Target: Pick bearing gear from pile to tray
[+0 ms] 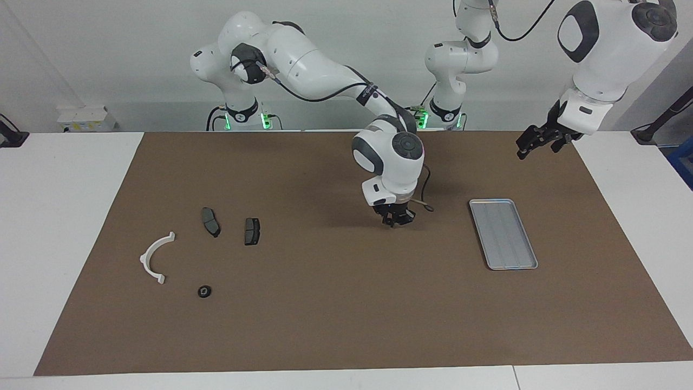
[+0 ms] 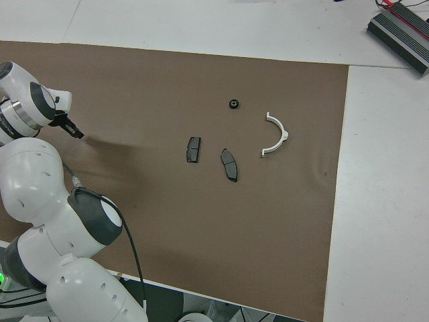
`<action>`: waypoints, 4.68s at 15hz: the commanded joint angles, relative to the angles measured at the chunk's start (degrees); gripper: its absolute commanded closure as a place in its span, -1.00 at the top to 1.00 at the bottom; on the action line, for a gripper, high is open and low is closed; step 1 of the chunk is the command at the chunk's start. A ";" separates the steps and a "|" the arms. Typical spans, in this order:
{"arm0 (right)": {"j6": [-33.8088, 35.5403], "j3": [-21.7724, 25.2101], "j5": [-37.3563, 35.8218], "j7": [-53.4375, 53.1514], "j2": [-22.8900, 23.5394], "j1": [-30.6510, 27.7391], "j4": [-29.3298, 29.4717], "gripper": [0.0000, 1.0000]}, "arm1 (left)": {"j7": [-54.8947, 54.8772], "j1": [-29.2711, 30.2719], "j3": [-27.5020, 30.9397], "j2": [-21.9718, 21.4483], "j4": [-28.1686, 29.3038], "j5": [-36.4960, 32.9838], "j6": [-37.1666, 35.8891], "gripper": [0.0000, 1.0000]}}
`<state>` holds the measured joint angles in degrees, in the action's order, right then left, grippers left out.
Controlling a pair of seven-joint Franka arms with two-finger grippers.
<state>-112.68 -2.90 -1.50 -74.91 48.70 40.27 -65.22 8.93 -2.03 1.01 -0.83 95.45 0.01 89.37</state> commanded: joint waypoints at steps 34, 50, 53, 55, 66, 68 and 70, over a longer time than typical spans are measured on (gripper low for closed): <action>-2.36 0.27 -2.10 74.55 -12.59 -41.32 -12.04 1.00 | -0.40 -0.52 0.31 -0.31 -0.09 -0.62 -1.31 1.00; -9.22 0.36 2.20 73.41 -6.60 -42.82 -12.39 1.00 | 39.56 -21.51 0.14 13.11 6.59 4.48 24.26 1.00; -9.49 0.36 2.03 73.24 -6.60 -42.47 -12.74 1.00 | 45.29 -26.09 0.40 21.81 5.01 4.39 30.67 1.00; -10.01 0.36 2.03 73.15 -6.60 -42.47 -13.01 1.00 | 46.87 -27.15 0.31 25.25 2.64 4.39 32.27 1.00; -13.45 0.36 1.76 73.32 -6.86 -42.82 -15.91 0.57 | 47.93 -29.79 0.05 23.51 11.86 4.91 38.33 0.85; -13.01 0.36 1.76 73.32 -7.12 -42.82 -15.64 0.33 | 48.98 -29.97 -0.04 23.51 11.86 5.09 38.34 0.77; -12.74 0.36 1.76 73.32 -7.13 -42.91 -15.64 0.13 | 49.34 -30.05 -0.04 23.42 12.30 5.09 38.42 0.77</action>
<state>-125.27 -1.88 0.00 -1.43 41.77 -1.80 -79.66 57.42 -31.21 0.17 24.66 104.94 4.15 126.37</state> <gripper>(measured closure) 0.396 0.101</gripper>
